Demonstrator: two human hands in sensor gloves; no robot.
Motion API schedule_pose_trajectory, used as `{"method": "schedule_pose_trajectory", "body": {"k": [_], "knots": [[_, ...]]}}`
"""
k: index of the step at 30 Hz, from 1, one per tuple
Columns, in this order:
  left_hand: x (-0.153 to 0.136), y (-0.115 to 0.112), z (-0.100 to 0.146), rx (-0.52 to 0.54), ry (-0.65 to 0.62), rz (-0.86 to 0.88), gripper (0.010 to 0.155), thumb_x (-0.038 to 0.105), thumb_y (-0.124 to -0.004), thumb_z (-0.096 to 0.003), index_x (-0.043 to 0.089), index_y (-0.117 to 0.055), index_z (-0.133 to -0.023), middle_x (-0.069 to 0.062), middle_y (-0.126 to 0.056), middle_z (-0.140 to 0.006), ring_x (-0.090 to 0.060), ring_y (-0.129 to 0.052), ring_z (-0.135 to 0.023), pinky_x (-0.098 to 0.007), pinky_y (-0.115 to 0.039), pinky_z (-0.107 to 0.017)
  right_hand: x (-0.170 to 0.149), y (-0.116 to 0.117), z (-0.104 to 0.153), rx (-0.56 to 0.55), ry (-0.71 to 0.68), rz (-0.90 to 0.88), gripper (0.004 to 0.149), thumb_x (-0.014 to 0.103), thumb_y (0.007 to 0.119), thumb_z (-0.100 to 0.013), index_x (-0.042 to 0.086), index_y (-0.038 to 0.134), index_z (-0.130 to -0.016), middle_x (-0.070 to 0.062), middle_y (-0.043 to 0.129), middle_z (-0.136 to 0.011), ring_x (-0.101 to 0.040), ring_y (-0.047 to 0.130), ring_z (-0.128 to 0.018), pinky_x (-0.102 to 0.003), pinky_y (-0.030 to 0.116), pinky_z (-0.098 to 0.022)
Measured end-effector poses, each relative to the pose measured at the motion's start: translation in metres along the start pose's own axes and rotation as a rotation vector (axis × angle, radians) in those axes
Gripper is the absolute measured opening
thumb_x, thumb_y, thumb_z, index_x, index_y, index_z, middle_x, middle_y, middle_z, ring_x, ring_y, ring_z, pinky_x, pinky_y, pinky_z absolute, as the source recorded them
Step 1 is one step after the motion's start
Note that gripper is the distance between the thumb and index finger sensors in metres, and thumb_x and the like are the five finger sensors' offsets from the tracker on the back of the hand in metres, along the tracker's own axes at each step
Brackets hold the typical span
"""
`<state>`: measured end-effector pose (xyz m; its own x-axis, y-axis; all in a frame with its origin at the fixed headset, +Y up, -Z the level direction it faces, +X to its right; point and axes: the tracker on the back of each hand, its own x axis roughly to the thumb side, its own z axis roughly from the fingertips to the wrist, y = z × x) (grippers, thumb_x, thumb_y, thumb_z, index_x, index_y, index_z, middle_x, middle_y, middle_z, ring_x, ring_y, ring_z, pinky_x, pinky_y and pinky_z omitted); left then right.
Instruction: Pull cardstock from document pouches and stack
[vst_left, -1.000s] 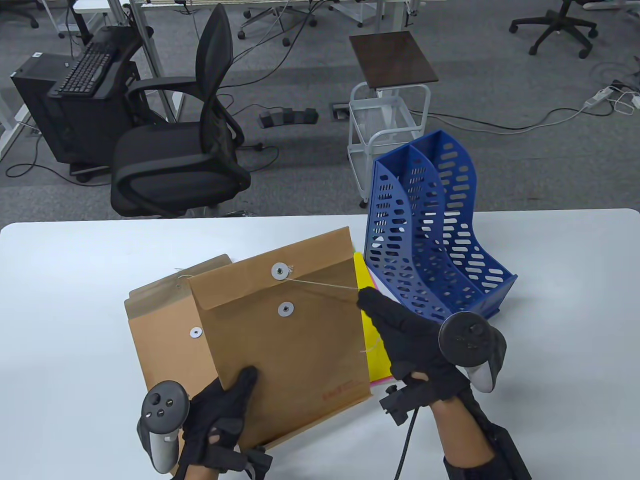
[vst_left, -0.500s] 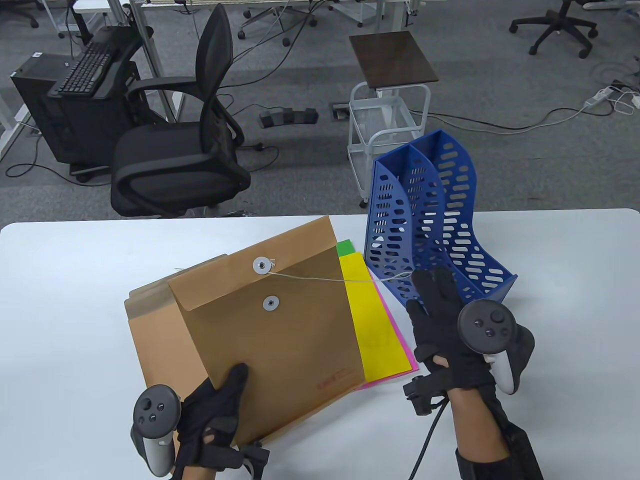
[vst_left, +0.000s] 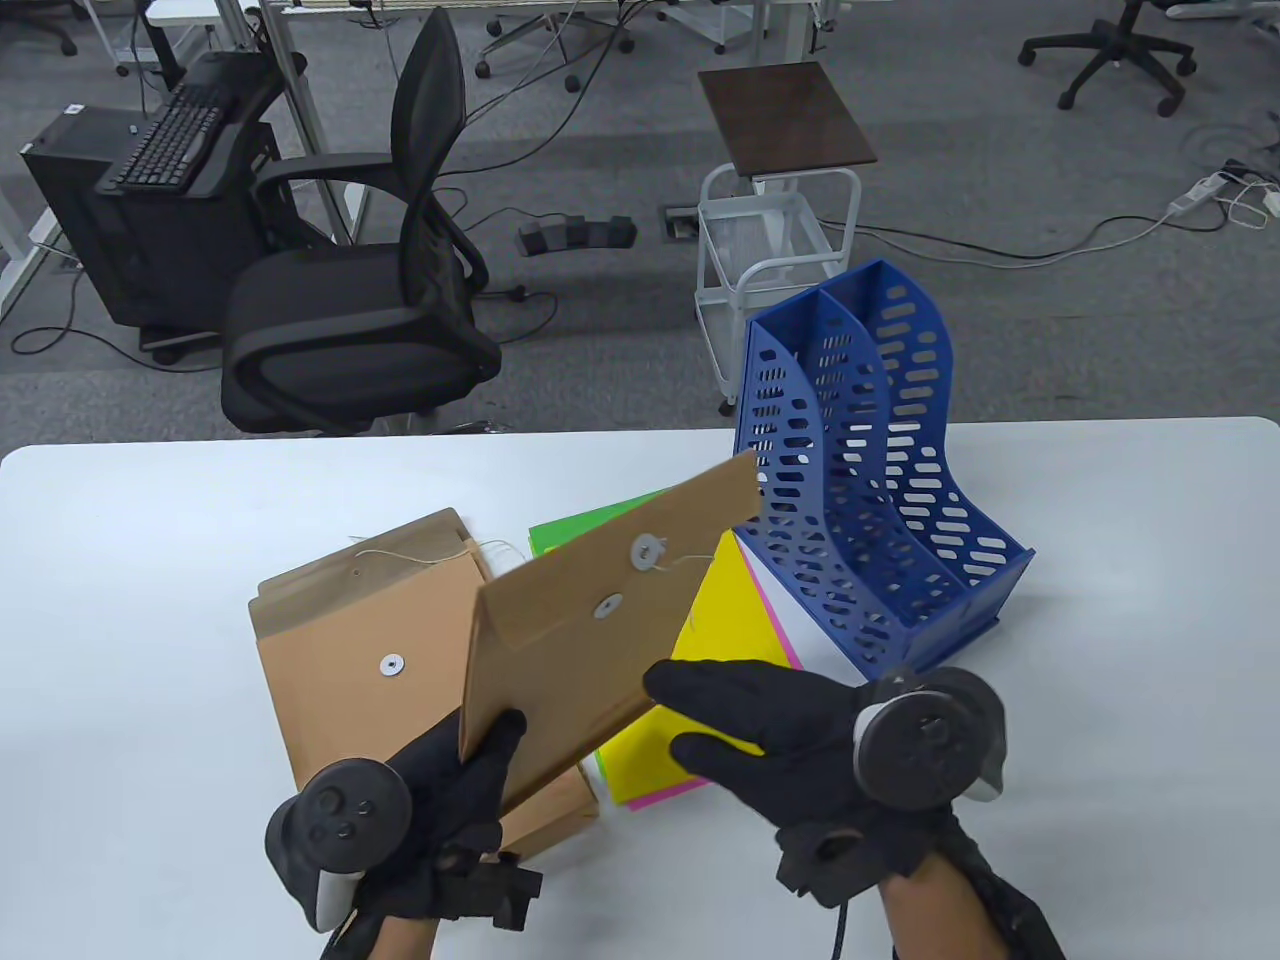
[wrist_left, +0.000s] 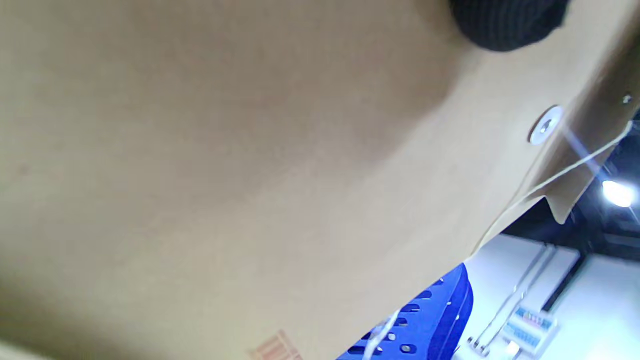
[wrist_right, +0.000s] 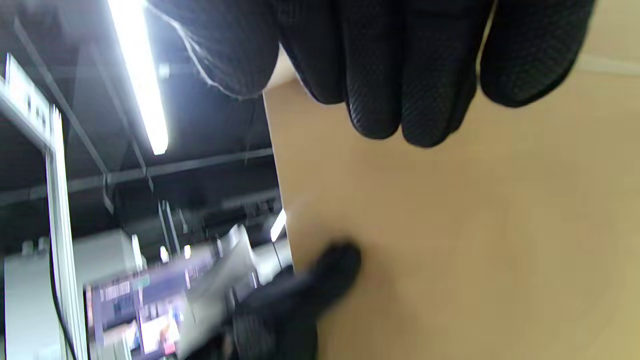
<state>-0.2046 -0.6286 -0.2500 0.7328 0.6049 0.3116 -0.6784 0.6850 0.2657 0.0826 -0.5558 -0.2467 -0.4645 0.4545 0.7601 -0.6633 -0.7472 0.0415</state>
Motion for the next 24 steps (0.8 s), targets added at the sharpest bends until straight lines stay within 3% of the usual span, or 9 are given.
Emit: {"method": "schedule_pose_trajectory", "body": {"k": [3, 7, 11, 14, 17, 21, 24], "knots": [[0.017, 0.008, -0.004, -0.022, -0.098, -0.206, 0.046, 0.055, -0.072, -0.0475, 0.037, -0.088, -0.087, 0.008, -0.103, -0.083, -0.015, -0.107, -0.071, -0.039, -0.088, -0.055, 0.001, 0.008, -0.003, 0.049, 0.036, 0.124, 0.059, 0.049, 0.080, -0.051, 0.019, 0.074, -0.101, -0.008, 0.084, -0.103, -0.037, 0.084, -0.090, -0.062, 0.070, -0.061], [0.020, 0.028, -0.008, -0.033, -0.140, -0.394, 0.046, 0.054, -0.073, -0.0466, 0.037, -0.088, -0.087, 0.007, -0.104, -0.083, -0.016, -0.107, -0.071, -0.041, -0.088, -0.056, -0.013, -0.011, 0.004, -0.023, 0.088, 0.069, 0.059, 0.048, 0.083, -0.050, 0.018, 0.076, -0.100, -0.010, 0.085, -0.101, -0.039, 0.084, -0.090, -0.063, 0.070, -0.061], [0.007, 0.050, -0.011, -0.052, -0.164, -0.479, 0.046, 0.053, -0.073, -0.0458, 0.037, -0.088, -0.087, 0.007, -0.102, -0.085, -0.017, -0.106, -0.074, -0.042, -0.086, -0.057, -0.016, -0.036, 0.013, -0.111, 0.092, 0.078, 0.058, 0.048, 0.082, -0.051, 0.018, 0.076, -0.100, -0.010, 0.085, -0.102, -0.038, 0.084, -0.090, -0.062, 0.070, -0.061], [0.005, 0.062, -0.008, -0.032, -0.225, -0.557, 0.046, 0.053, -0.073, -0.0450, 0.039, -0.087, -0.087, 0.009, -0.099, -0.089, -0.015, -0.103, -0.080, -0.043, -0.084, -0.061, -0.016, -0.043, 0.016, -0.137, 0.071, 0.073, 0.049, 0.037, 0.079, -0.054, 0.019, 0.077, -0.099, -0.010, 0.084, -0.103, -0.038, 0.082, -0.092, -0.064, 0.068, -0.063], [0.008, 0.068, -0.006, -0.022, -0.294, -0.611, 0.046, 0.052, -0.074, -0.0434, 0.041, -0.088, -0.086, 0.010, -0.096, -0.093, -0.014, -0.100, -0.085, -0.044, -0.082, -0.064, -0.017, -0.045, 0.016, -0.166, 0.065, 0.095, 0.048, 0.036, 0.079, -0.053, 0.019, 0.078, -0.098, -0.009, 0.086, -0.101, -0.038, 0.084, -0.090, -0.063, 0.068, -0.062], [0.016, 0.070, -0.002, 0.046, -0.374, -0.652, 0.046, 0.052, -0.073, -0.0432, 0.042, -0.087, -0.086, 0.011, -0.095, -0.093, -0.014, -0.099, -0.086, -0.044, -0.082, -0.064, -0.015, -0.037, 0.014, -0.163, 0.096, 0.179, 0.046, 0.041, 0.081, -0.052, 0.019, 0.085, -0.092, -0.008, 0.094, -0.092, -0.036, 0.094, -0.080, -0.061, 0.073, -0.059], [0.018, 0.073, -0.001, 0.088, -0.373, -0.661, 0.046, 0.051, -0.073, -0.0434, 0.042, -0.087, -0.086, 0.011, -0.095, -0.094, -0.014, -0.099, -0.086, -0.044, -0.082, -0.064, -0.014, -0.029, 0.013, -0.279, 0.205, 0.282, 0.048, 0.049, 0.084, -0.047, 0.018, 0.093, -0.083, -0.009, 0.104, -0.077, -0.033, 0.103, -0.065, -0.057, 0.078, -0.052]]}}
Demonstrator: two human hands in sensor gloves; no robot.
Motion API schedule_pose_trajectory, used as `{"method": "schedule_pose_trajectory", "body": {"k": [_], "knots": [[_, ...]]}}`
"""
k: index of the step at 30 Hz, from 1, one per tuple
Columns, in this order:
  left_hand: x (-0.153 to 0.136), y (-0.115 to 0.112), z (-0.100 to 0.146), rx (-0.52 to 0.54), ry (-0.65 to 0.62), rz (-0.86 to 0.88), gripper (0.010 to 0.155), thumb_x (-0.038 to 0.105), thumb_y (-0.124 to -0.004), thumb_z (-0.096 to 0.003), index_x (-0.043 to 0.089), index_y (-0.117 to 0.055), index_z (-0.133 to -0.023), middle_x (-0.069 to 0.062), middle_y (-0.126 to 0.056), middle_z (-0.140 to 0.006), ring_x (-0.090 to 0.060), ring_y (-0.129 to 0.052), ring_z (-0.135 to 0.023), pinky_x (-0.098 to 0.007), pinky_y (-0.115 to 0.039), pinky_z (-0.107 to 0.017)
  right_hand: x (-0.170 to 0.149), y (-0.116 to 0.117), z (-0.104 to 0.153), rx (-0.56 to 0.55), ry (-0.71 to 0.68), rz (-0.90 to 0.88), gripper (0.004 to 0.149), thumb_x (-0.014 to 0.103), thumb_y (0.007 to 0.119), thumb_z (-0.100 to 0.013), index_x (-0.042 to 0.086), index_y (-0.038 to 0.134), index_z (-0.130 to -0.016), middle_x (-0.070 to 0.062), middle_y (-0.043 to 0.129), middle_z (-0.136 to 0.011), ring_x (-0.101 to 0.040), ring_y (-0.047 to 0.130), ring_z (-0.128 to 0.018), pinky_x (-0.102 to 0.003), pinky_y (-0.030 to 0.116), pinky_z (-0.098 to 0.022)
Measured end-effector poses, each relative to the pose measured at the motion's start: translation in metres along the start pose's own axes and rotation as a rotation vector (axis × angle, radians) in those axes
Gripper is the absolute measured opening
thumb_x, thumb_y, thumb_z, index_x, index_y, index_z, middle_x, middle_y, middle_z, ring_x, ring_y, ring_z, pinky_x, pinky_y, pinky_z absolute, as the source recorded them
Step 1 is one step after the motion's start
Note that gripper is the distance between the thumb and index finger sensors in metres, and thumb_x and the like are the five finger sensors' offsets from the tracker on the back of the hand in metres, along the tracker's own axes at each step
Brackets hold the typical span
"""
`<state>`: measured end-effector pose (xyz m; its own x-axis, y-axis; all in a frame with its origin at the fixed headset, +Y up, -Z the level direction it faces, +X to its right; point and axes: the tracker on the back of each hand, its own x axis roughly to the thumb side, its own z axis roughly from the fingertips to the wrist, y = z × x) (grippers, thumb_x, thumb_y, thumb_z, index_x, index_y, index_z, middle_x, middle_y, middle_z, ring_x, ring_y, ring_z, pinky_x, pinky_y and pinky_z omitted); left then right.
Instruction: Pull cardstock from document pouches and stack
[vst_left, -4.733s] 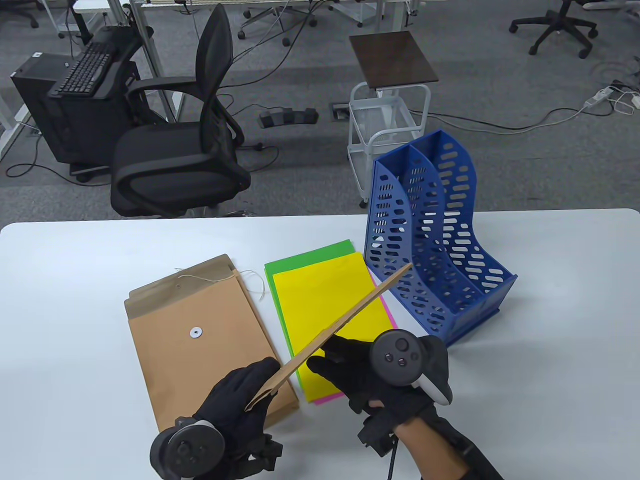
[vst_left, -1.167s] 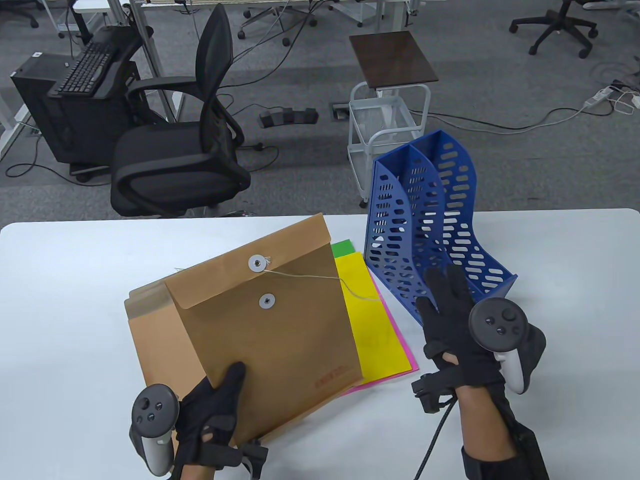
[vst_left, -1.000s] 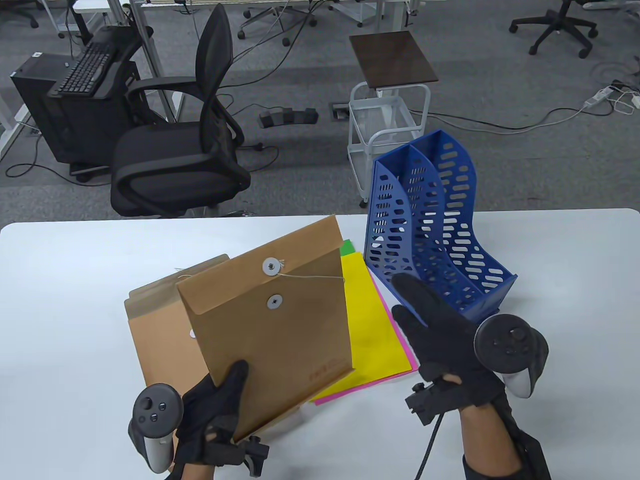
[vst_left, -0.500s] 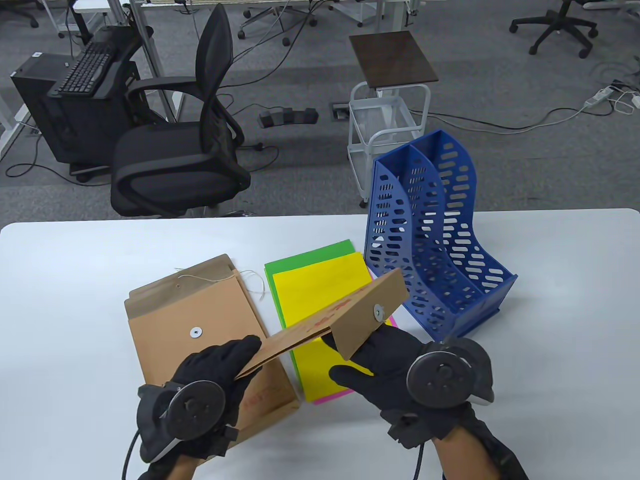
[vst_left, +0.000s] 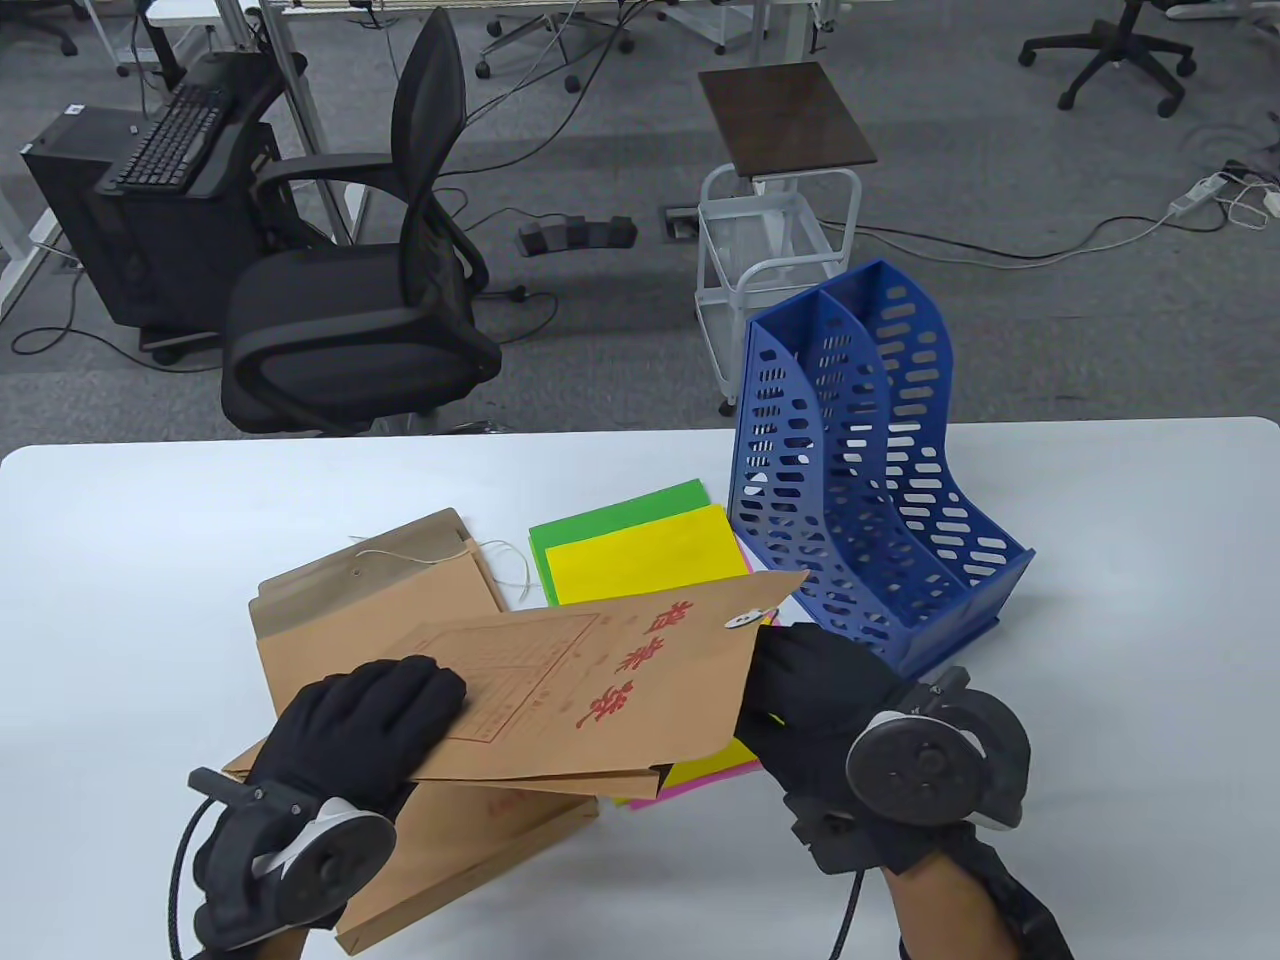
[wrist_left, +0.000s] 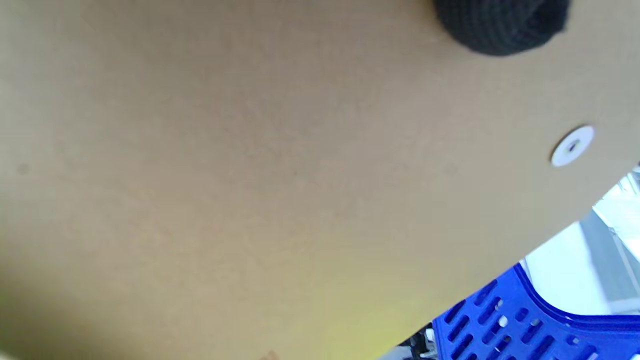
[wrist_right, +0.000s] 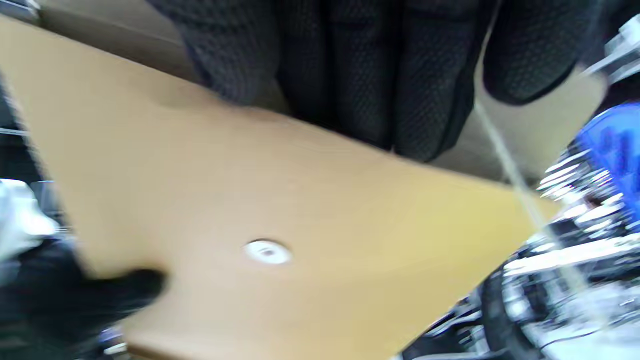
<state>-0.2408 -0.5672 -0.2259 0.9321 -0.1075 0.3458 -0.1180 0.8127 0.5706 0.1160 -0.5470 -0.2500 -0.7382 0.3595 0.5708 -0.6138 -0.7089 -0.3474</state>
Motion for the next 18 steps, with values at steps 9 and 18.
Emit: {"method": "schedule_pose_trajectory", "body": {"k": [9, 18], "knots": [[-0.020, 0.005, 0.007, 0.010, 0.045, 0.029, 0.046, 0.051, -0.074, -0.0430, 0.042, -0.087, -0.086, 0.011, -0.095, -0.093, -0.014, -0.099, -0.086, -0.044, -0.082, -0.064, 0.015, 0.021, 0.000, 0.212, -0.122, 0.106, 0.070, 0.051, 0.089, -0.043, 0.020, 0.071, -0.104, -0.010, 0.075, -0.110, -0.038, 0.072, -0.099, -0.066, 0.060, -0.068], [-0.010, 0.013, 0.009, 0.039, -0.074, 0.000, 0.046, 0.051, -0.074, -0.0425, 0.042, -0.087, -0.086, 0.011, -0.096, -0.093, -0.013, -0.099, -0.085, -0.044, -0.082, -0.065, 0.030, 0.029, 0.003, 0.325, -0.279, 0.121, 0.078, 0.053, 0.093, -0.039, 0.022, 0.065, -0.106, -0.008, 0.072, -0.112, -0.037, 0.069, -0.102, -0.069, 0.054, -0.071]]}}
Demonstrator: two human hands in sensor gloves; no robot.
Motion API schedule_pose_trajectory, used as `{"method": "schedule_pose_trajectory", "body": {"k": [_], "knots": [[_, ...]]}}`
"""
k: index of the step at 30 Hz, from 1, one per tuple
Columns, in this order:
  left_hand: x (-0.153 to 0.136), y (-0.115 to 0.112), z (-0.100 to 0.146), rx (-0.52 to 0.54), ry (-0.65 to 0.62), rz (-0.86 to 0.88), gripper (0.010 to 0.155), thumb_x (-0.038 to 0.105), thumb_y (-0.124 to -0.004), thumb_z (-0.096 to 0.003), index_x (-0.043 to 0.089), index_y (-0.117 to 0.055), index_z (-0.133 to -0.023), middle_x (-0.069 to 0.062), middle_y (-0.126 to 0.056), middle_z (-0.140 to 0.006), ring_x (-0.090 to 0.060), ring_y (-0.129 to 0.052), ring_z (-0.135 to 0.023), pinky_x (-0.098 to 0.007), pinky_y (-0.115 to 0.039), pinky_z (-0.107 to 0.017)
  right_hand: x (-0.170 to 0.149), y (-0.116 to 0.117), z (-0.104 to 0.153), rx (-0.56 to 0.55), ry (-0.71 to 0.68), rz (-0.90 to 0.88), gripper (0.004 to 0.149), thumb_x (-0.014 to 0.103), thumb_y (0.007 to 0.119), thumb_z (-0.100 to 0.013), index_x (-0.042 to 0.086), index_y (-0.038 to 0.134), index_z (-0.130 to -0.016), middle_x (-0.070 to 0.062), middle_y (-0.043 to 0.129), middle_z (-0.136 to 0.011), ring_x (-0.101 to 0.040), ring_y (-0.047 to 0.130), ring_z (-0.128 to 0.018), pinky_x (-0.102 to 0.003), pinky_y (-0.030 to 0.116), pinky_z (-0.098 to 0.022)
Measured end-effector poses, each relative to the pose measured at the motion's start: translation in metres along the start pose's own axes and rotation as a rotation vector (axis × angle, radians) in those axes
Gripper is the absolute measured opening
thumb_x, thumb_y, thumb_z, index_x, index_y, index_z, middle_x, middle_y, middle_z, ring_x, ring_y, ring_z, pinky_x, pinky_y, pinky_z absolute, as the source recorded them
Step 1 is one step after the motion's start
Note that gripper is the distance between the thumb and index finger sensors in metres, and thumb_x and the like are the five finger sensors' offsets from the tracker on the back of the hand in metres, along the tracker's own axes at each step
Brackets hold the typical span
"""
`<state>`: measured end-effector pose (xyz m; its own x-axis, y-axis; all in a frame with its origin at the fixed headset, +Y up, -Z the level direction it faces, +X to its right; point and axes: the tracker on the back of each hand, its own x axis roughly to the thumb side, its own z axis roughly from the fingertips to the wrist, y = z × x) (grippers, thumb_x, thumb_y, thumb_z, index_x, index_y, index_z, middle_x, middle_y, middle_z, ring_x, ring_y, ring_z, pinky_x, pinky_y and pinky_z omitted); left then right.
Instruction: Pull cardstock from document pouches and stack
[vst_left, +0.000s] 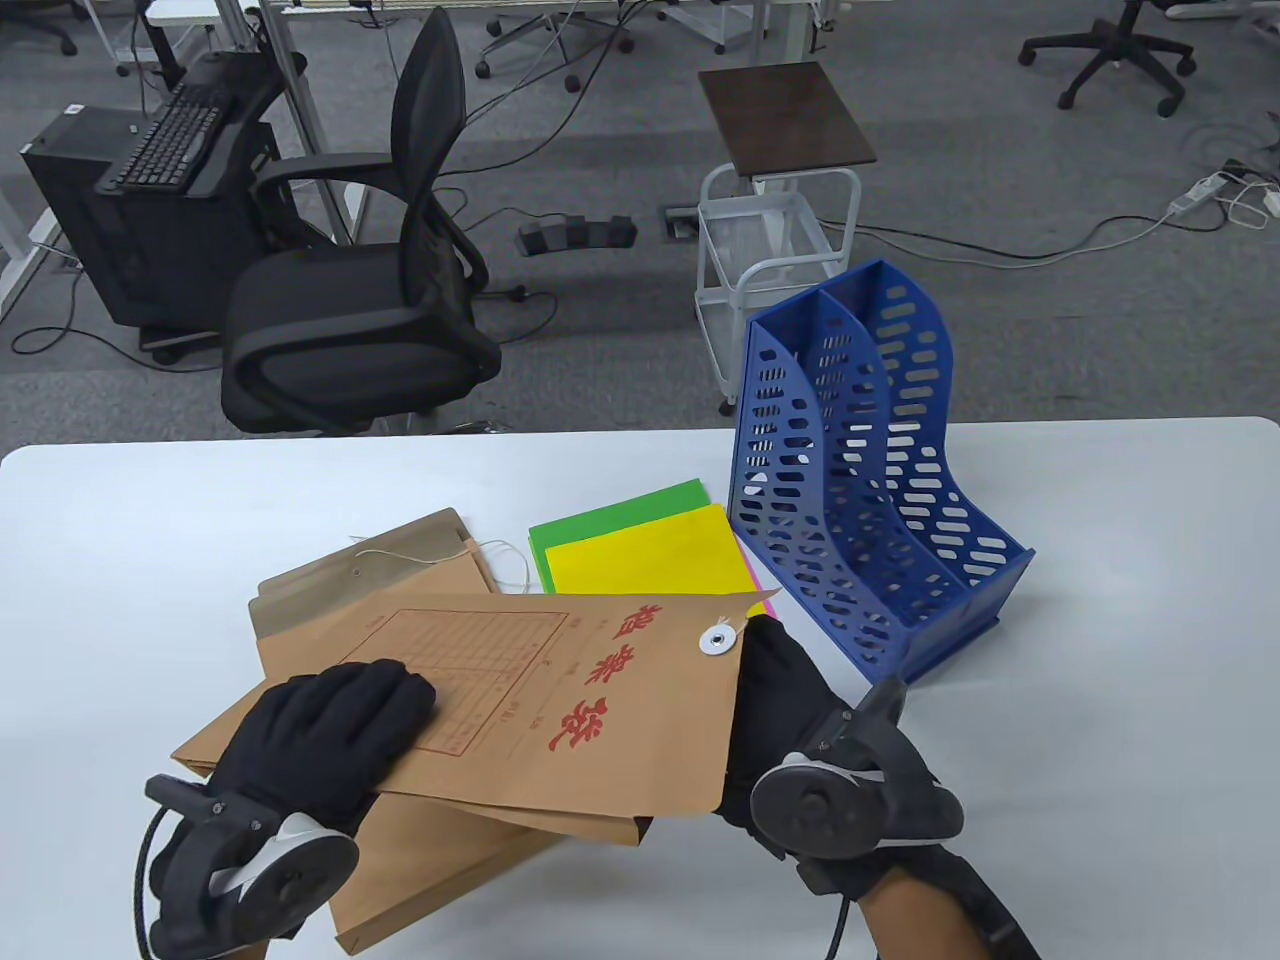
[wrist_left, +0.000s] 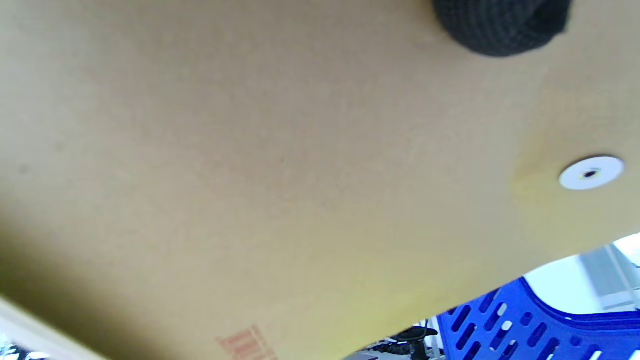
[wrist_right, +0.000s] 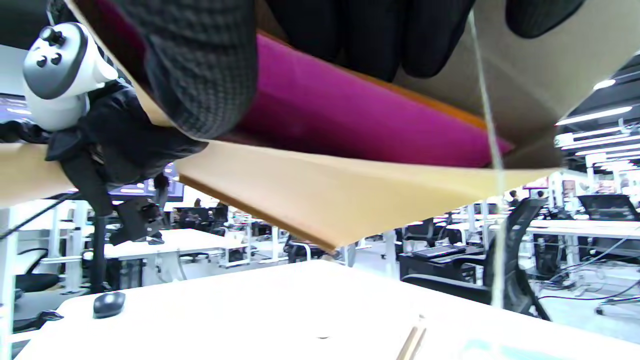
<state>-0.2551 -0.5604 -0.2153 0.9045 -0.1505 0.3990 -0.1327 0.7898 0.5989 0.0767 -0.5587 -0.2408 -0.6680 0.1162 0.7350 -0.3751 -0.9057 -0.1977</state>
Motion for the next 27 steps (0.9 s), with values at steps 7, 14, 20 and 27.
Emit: {"method": "schedule_pose_trajectory", "body": {"k": [7, 14, 20, 27], "knots": [[0.021, 0.002, -0.002, 0.024, -0.073, 0.051, 0.045, 0.051, -0.074, -0.0422, 0.041, -0.089, -0.084, 0.012, -0.098, -0.090, -0.012, -0.102, -0.081, -0.042, -0.084, -0.063, 0.000, 0.007, -0.003, -0.022, -0.001, -0.175, 0.050, 0.037, 0.091, -0.047, 0.021, 0.082, -0.094, -0.009, 0.089, -0.098, -0.038, 0.089, -0.086, -0.065, 0.069, -0.063], [0.009, -0.016, -0.003, -0.093, 0.074, 0.120, 0.047, 0.056, -0.076, -0.0427, 0.039, -0.088, -0.085, 0.011, -0.100, -0.087, -0.012, -0.104, -0.077, -0.040, -0.086, -0.062, -0.009, -0.015, 0.005, -0.170, 0.031, -0.087, 0.040, 0.026, 0.087, -0.048, 0.025, 0.088, -0.088, -0.006, 0.100, -0.085, -0.034, 0.102, -0.069, -0.054, 0.086, -0.046], [-0.028, -0.035, 0.012, -0.176, 0.360, 0.309, 0.045, 0.055, -0.078, -0.0437, 0.038, -0.092, -0.083, 0.008, -0.103, -0.085, -0.015, -0.106, -0.074, -0.043, -0.087, -0.059, -0.045, -0.072, 0.041, -0.452, 0.154, -0.138, 0.040, 0.026, 0.087, -0.048, 0.024, 0.088, -0.088, -0.007, 0.101, -0.084, -0.034, 0.104, -0.065, -0.052, 0.089, -0.042], [-0.042, -0.047, 0.019, -0.095, 0.729, 0.577, 0.045, 0.055, -0.076, -0.0459, 0.036, -0.092, -0.084, 0.007, -0.106, -0.080, -0.014, -0.110, -0.065, -0.037, -0.092, -0.051, -0.084, -0.118, 0.104, -0.929, 0.359, -0.148, 0.041, 0.026, 0.087, -0.049, 0.023, 0.087, -0.089, -0.008, 0.100, -0.084, -0.033, 0.105, -0.064, -0.052, 0.090, -0.040]]}}
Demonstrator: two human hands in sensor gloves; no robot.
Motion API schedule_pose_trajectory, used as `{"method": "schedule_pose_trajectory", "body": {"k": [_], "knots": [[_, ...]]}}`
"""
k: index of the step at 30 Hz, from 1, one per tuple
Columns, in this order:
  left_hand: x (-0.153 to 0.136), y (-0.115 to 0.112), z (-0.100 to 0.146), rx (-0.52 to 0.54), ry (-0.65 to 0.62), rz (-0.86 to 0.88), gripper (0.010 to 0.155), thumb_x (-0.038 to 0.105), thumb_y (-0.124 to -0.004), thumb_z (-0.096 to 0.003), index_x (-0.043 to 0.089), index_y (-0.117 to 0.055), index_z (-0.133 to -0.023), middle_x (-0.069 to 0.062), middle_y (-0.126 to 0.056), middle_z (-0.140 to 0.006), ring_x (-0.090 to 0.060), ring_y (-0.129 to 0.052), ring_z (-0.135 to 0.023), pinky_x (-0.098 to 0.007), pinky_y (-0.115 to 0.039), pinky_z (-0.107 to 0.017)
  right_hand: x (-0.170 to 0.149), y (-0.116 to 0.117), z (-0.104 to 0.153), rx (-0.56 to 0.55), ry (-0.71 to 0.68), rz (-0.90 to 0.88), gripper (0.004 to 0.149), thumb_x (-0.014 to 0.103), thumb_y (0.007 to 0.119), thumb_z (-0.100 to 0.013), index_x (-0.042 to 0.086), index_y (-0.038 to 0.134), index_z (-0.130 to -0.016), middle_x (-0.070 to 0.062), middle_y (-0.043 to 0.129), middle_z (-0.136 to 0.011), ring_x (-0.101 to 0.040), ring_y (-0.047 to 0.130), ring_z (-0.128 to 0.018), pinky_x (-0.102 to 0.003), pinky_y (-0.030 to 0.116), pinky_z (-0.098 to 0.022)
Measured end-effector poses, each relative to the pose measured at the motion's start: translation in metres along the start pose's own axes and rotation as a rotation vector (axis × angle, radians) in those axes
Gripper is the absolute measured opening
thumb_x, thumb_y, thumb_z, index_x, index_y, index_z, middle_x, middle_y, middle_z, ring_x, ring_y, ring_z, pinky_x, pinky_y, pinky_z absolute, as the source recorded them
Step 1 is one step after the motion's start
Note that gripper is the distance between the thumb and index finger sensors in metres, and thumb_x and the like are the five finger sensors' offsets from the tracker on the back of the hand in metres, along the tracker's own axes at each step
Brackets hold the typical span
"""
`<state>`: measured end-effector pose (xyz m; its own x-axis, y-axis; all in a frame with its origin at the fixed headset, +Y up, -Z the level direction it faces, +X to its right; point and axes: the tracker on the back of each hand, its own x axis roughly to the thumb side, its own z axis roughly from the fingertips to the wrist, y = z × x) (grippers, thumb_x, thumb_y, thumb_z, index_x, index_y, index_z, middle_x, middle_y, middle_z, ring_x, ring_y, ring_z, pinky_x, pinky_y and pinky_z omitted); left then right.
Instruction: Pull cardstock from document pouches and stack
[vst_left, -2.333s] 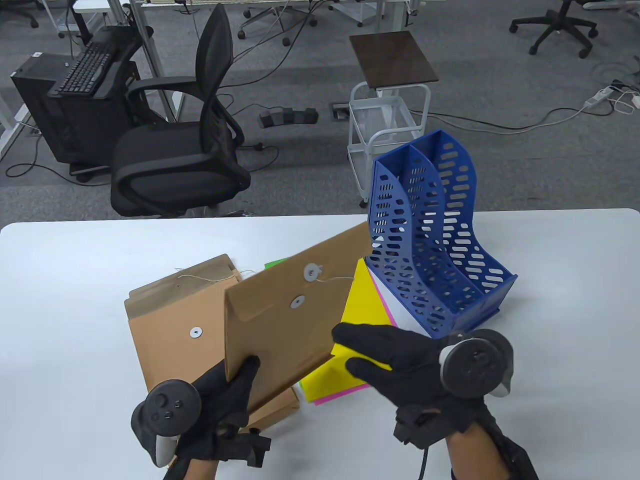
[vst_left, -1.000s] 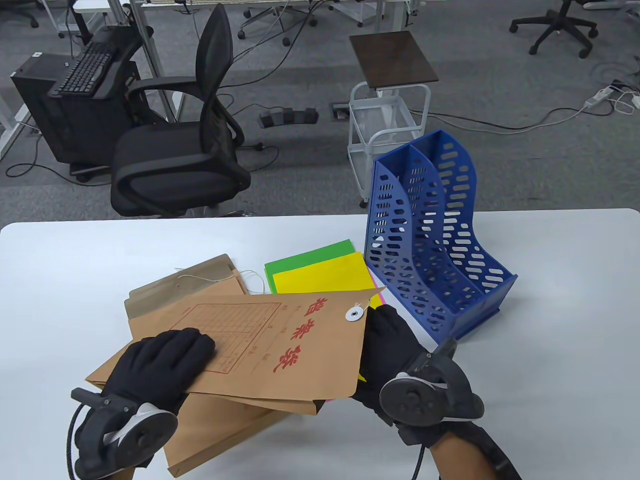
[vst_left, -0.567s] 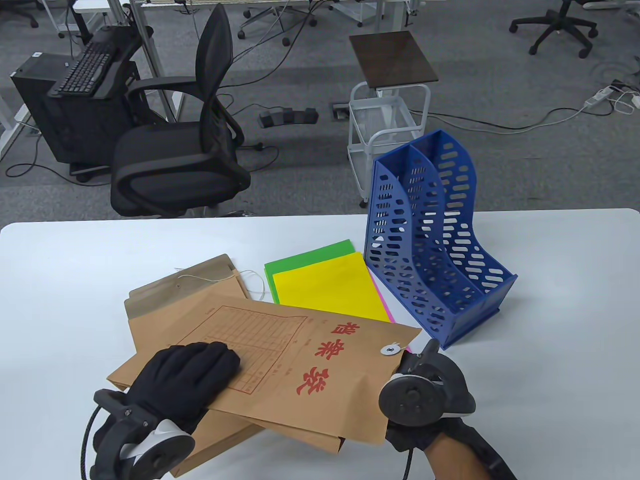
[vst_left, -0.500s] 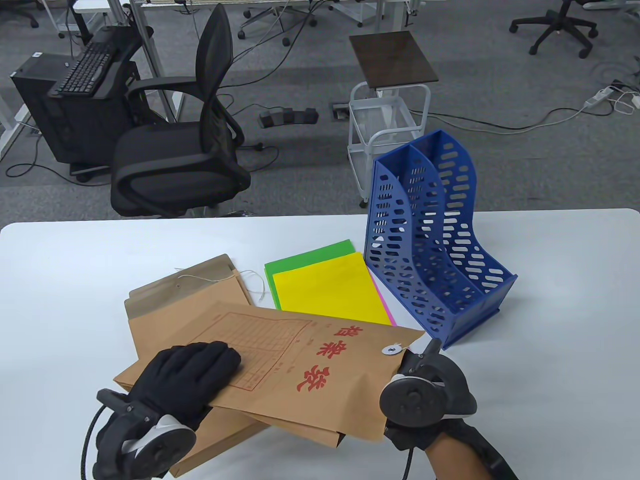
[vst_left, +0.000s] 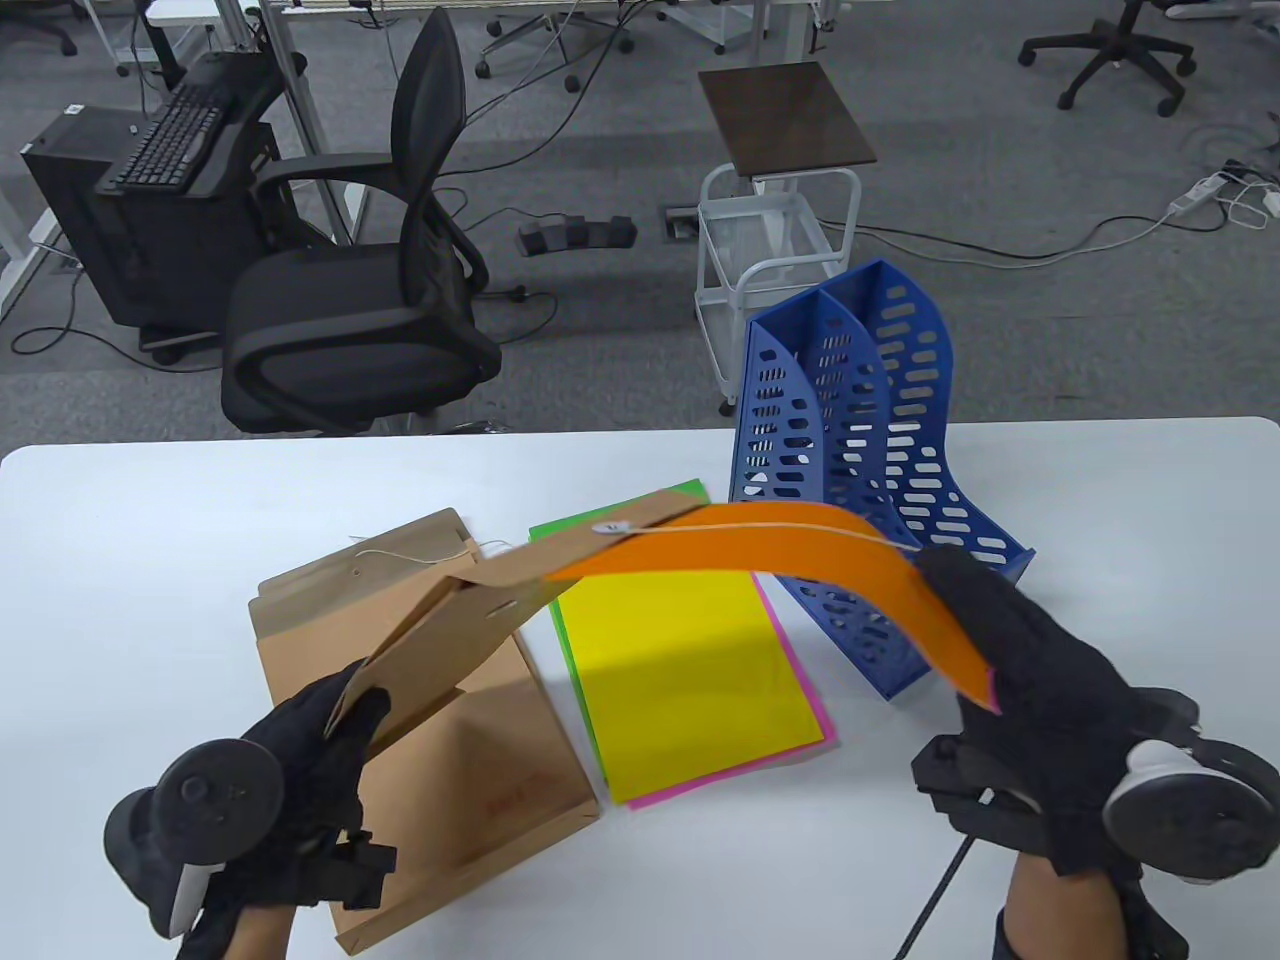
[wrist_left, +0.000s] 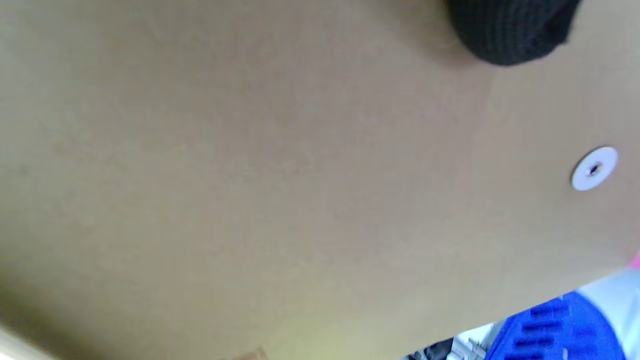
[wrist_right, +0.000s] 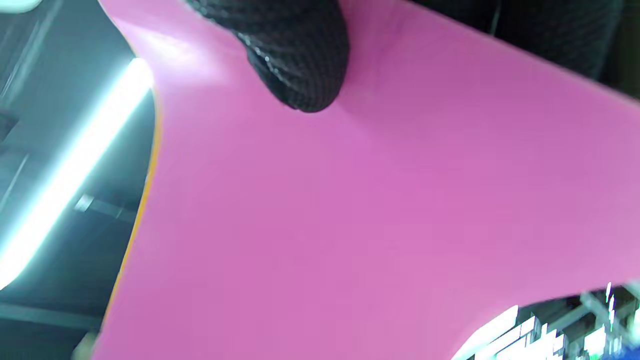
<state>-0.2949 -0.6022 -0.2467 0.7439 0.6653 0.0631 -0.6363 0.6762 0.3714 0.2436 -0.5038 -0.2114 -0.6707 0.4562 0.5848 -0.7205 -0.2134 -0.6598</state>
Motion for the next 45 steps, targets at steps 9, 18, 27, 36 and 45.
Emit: {"method": "schedule_pose_trajectory", "body": {"k": [9, 18, 27, 36, 45], "knots": [[-0.031, -0.086, 0.024, -0.085, 0.257, 0.616, 0.045, 0.052, -0.073, -0.0487, 0.030, -0.090, -0.085, 0.005, -0.108, -0.070, -0.012, -0.113, -0.051, -0.032, -0.095, -0.040, 0.017, 0.043, 0.011, 0.069, -0.098, 0.195, 0.041, 0.026, 0.088, -0.047, 0.023, 0.087, -0.088, -0.007, 0.100, -0.083, -0.030, 0.109, -0.059, -0.046, 0.095, -0.034], [-0.066, -0.074, 0.038, 0.047, 0.366, 0.975, 0.045, 0.050, -0.074, -0.0481, 0.026, -0.092, -0.082, 0.005, -0.107, -0.053, -0.011, -0.107, -0.031, -0.032, -0.093, -0.029, -0.005, 0.154, 0.044, 0.287, -0.008, 0.396, 0.041, 0.026, 0.088, -0.048, 0.022, 0.085, -0.089, -0.005, 0.097, -0.086, -0.030, 0.108, -0.061, -0.046, 0.095, -0.035], [-0.074, -0.070, 0.042, 0.097, 0.366, 1.085, 0.045, 0.052, -0.072, -0.0490, 0.028, -0.090, -0.083, 0.006, -0.106, -0.052, -0.009, -0.106, -0.031, -0.030, -0.093, -0.029, -0.028, 0.288, 0.117, 0.845, -0.220, 0.778, 0.042, 0.028, 0.087, -0.048, 0.026, 0.083, -0.090, -0.001, 0.094, -0.090, -0.029, 0.104, -0.068, -0.049, 0.092, -0.039], [-0.068, -0.071, 0.039, 0.069, 0.341, 1.052, 0.045, 0.052, -0.072, -0.0493, 0.029, -0.089, -0.084, 0.007, -0.106, -0.055, -0.009, -0.106, -0.033, -0.030, -0.092, -0.031, -0.063, 0.317, 0.166, 1.203, -0.114, 0.930, 0.042, 0.030, 0.086, -0.048, 0.031, 0.082, -0.090, 0.005, 0.093, -0.092, -0.026, 0.101, -0.072, -0.050, 0.089, -0.044], [-0.066, -0.074, 0.040, 0.049, 0.327, 1.035, 0.045, 0.052, -0.071, -0.0494, 0.029, -0.088, -0.084, 0.007, -0.105, -0.056, -0.010, -0.106, -0.035, -0.031, -0.092, -0.033, -0.085, 0.299, 0.156, 1.512, 0.257, 0.640, 0.087, 0.066, 0.083, -0.039, 0.026, 0.052, -0.110, -0.004, 0.059, -0.117, -0.035, 0.068, -0.101, -0.062, 0.068, -0.064]]}}
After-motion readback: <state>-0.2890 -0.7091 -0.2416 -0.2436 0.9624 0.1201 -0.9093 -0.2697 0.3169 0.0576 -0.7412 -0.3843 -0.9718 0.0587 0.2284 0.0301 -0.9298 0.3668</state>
